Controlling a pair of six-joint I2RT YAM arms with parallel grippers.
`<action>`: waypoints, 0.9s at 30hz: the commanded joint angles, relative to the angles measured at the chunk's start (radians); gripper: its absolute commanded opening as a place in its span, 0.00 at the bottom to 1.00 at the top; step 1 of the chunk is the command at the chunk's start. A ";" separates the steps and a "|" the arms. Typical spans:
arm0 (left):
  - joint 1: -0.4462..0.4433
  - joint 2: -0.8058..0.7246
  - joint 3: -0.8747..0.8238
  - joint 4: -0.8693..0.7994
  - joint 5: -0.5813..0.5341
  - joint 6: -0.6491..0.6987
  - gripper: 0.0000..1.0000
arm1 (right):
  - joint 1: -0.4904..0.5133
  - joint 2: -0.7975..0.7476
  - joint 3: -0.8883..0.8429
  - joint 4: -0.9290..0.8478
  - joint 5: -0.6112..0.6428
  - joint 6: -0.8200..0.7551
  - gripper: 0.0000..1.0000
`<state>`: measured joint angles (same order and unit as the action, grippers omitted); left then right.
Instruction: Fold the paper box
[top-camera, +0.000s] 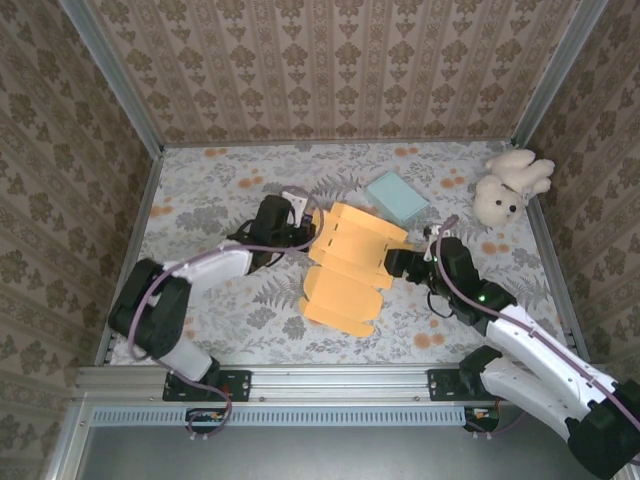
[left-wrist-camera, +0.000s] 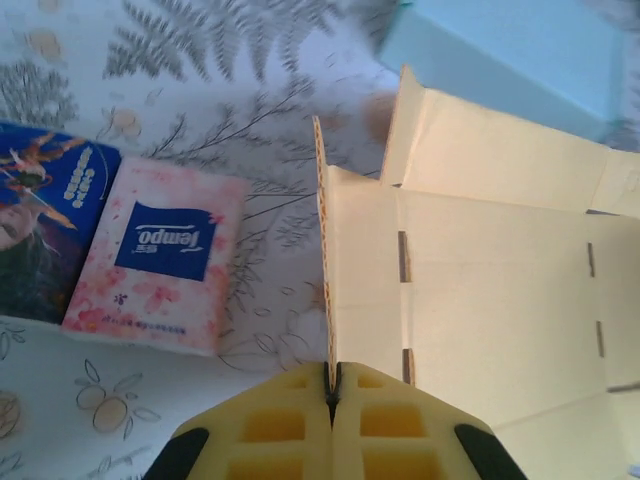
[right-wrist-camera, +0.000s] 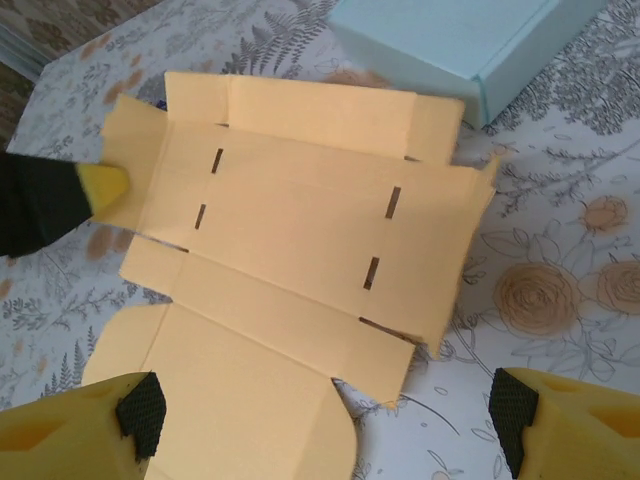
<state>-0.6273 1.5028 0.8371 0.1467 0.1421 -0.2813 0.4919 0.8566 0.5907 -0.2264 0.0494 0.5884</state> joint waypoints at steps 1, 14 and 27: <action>-0.053 -0.152 -0.077 0.088 -0.097 0.065 0.00 | 0.006 0.056 0.137 -0.058 -0.057 -0.070 0.87; -0.164 -0.578 -0.458 0.367 -0.378 0.113 0.00 | 0.007 0.479 0.685 -0.410 -0.313 -0.983 0.71; -0.166 -0.809 -0.604 0.397 -0.341 0.120 0.00 | -0.047 0.845 1.090 -0.853 -0.370 -1.418 0.56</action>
<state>-0.7918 0.7296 0.2493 0.4915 -0.1993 -0.1783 0.4530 1.6699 1.6085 -0.9184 -0.2783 -0.6968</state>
